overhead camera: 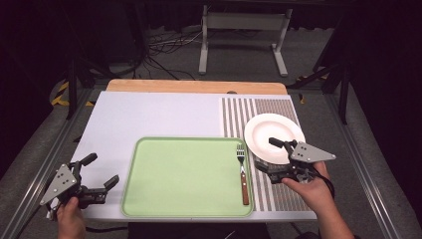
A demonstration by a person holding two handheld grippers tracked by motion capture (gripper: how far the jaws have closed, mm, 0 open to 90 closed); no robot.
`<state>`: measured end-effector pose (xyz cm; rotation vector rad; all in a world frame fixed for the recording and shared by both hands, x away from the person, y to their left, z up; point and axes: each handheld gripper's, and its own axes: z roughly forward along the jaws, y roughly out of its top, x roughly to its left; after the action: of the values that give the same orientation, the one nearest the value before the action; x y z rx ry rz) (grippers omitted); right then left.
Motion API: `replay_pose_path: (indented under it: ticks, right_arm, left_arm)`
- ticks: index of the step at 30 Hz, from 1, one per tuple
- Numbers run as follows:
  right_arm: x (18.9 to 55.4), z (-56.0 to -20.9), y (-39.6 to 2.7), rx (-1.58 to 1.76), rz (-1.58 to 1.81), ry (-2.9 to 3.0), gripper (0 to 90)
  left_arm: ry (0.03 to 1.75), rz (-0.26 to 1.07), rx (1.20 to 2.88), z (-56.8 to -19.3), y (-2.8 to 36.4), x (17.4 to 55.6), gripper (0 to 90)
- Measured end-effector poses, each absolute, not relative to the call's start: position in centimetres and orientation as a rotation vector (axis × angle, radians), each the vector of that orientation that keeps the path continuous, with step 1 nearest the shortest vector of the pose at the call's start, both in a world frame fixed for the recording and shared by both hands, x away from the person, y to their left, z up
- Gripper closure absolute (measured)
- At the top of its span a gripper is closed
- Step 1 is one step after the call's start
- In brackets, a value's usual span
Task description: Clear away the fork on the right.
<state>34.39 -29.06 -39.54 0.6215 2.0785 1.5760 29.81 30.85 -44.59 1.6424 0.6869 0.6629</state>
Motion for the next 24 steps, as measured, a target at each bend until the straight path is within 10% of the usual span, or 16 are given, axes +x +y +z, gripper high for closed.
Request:
replay_pose_path:
  ticks: [24]
  right_arm:
    - [33.1,-43.7,-34.1,0.649,1.657,1.918,8.5]
  left_arm:
    - [0.672,0.656,1.646,-44.5,30.8,29.8,0.0]
